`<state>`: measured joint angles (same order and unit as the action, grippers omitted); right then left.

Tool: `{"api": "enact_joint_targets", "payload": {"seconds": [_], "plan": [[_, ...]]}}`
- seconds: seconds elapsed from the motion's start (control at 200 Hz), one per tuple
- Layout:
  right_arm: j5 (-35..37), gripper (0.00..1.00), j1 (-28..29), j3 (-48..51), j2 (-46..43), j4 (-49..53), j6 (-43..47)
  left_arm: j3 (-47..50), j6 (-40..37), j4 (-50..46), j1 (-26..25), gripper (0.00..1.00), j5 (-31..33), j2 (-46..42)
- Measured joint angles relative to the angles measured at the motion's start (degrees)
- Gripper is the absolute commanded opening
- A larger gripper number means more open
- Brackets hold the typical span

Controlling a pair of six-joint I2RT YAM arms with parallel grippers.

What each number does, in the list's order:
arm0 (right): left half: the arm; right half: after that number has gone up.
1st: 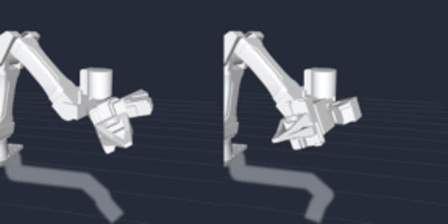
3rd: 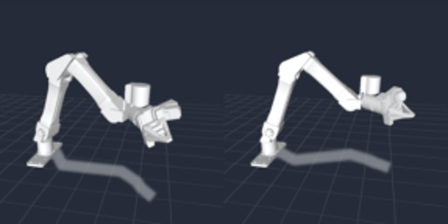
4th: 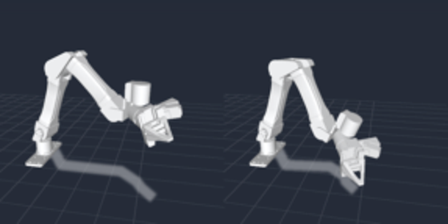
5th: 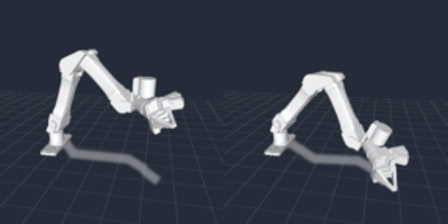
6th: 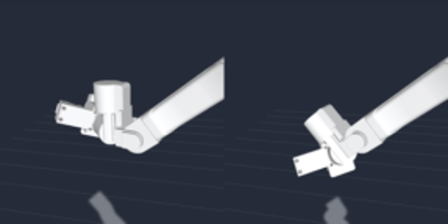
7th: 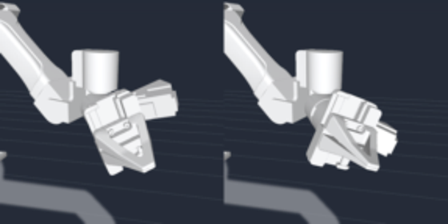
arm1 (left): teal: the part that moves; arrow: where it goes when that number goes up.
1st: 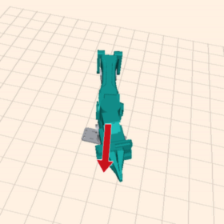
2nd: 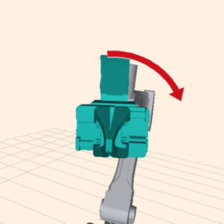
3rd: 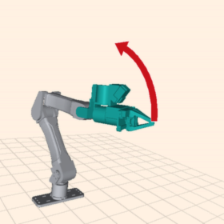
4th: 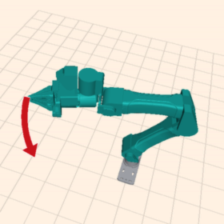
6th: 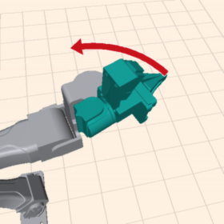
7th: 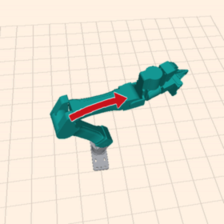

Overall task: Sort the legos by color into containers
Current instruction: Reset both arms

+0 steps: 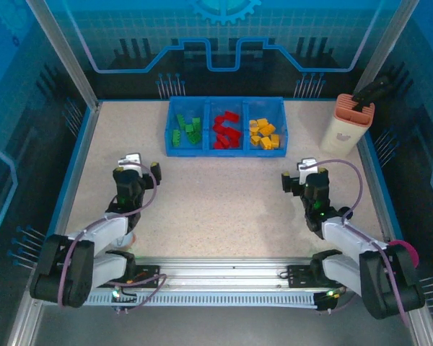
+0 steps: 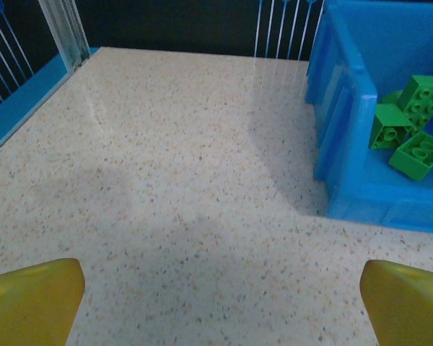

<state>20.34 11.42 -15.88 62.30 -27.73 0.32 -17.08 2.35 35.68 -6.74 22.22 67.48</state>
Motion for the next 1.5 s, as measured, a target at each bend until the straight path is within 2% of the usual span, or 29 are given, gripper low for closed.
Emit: {"api": "enact_joint_targets", "payload": {"seconds": [0.205, 0.51, 0.695, 0.921, 1.051, 1.136, 1.496], "plan": [[-1.46, 1.00, -0.04, -1.03, 6.25, -6.99, 2.21, -0.04, -2.40, 9.64, 0.07, 0.99, -1.44, 7.13], [-3.48, 1.00, -0.15, -4.04, 13.03, -12.24, 3.80, -1.11, -3.93, 17.59, 1.44, 0.99, -6.60, 21.73], [-4.04, 1.00, -0.20, -4.94, 17.09, -15.87, 4.26, -3.54, -3.21, 16.94, 5.03, 0.99, -9.77, 22.05], [-5.44, 1.00, -0.66, -5.03, 21.84, -18.47, 4.42, -3.91, -2.47, 16.94, 5.09, 0.99, -11.23, 22.05], [-7.96, 1.00, -2.58, -5.25, 21.97, -19.19, 4.11, -3.91, -2.47, 16.94, 5.09, 0.99, -11.58, 22.05], [-10.78, 1.00, -4.76, -5.07, 24.39, -23.41, 3.32, -3.91, -2.45, 16.94, 5.09, 0.99, -11.58, 22.05], [-15.28, 1.00, -7.13, -5.84, 25.81, -22.32, 1.09, -3.91, -2.34, 16.94, 5.09, 1.00, -11.61, 22.05]]}}
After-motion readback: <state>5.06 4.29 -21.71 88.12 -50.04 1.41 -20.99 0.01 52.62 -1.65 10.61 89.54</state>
